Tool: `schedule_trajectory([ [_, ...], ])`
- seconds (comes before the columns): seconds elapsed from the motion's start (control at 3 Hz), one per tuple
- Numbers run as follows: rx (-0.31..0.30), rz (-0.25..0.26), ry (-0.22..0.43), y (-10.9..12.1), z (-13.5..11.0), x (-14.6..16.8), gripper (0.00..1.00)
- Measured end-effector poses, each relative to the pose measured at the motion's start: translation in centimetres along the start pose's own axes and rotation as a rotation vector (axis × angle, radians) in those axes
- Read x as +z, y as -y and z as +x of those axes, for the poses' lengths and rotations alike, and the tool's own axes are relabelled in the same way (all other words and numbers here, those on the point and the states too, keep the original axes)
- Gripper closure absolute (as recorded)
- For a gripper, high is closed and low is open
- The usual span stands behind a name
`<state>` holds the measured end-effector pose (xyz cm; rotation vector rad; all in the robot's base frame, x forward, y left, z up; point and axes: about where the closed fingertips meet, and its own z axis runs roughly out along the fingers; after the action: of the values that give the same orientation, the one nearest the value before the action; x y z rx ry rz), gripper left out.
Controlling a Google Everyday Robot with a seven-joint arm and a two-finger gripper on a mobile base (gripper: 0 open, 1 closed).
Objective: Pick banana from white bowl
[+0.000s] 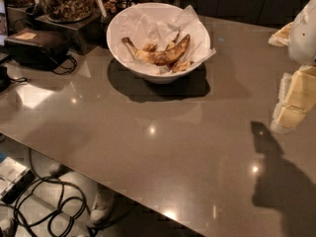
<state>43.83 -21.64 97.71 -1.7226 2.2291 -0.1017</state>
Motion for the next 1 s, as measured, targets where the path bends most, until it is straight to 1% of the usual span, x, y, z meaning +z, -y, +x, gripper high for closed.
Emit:
schedule_trajectory([
  [0.33,0.000,0.000,0.000,0.0,0.0,0.0,0.00],
  [0.67,0.015,-0.012,-0.025,0.5,-0.2,0.2,0.00],
  [1.0,-0.007,-0.040,-0.061,2.1,-1.2,1.4,0.00],
])
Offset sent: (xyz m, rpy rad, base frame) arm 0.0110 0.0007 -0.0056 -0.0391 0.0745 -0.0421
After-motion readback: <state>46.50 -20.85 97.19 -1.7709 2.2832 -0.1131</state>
